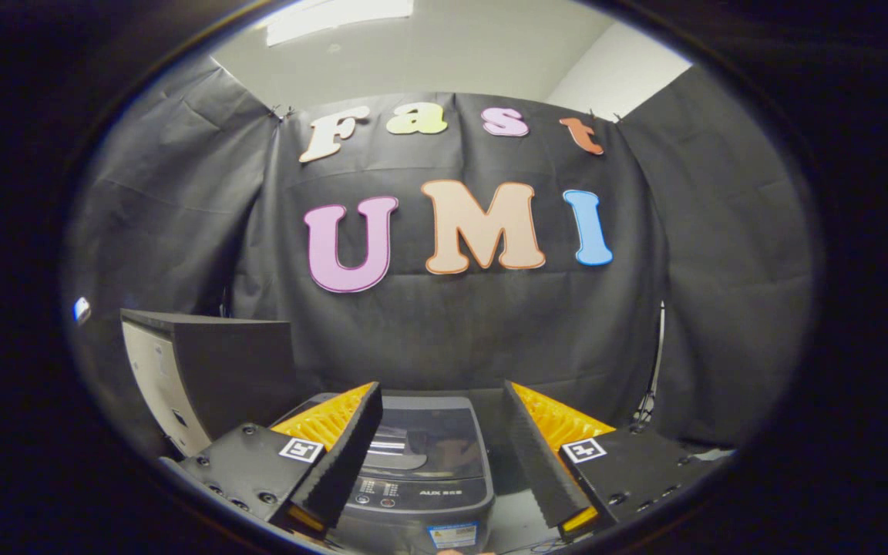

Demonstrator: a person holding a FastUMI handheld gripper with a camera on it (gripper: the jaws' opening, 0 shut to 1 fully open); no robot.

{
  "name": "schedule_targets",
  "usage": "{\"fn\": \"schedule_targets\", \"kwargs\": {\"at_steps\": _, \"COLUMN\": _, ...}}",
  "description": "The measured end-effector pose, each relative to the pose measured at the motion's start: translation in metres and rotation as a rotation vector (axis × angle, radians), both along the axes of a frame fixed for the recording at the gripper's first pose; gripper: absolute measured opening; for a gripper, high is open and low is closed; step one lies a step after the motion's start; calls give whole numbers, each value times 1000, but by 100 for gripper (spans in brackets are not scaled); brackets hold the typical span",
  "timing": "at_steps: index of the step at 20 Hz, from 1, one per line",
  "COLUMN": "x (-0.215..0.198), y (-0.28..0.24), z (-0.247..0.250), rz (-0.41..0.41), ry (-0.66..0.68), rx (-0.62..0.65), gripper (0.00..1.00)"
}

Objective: Put the clothes into the washing machine and then close the washing machine lid.

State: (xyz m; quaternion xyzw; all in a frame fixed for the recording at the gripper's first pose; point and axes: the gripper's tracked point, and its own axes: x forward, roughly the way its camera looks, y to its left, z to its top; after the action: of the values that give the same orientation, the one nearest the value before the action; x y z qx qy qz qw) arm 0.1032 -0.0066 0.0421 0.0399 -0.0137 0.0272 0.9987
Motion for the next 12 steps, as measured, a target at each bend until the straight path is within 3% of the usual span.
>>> {"fn": "schedule_targets", "kwargs": {"at_steps": 12, "x": -11, "y": 5, "z": -30, "rz": -3, "ry": -7, "rx": -8, "gripper": 96}}
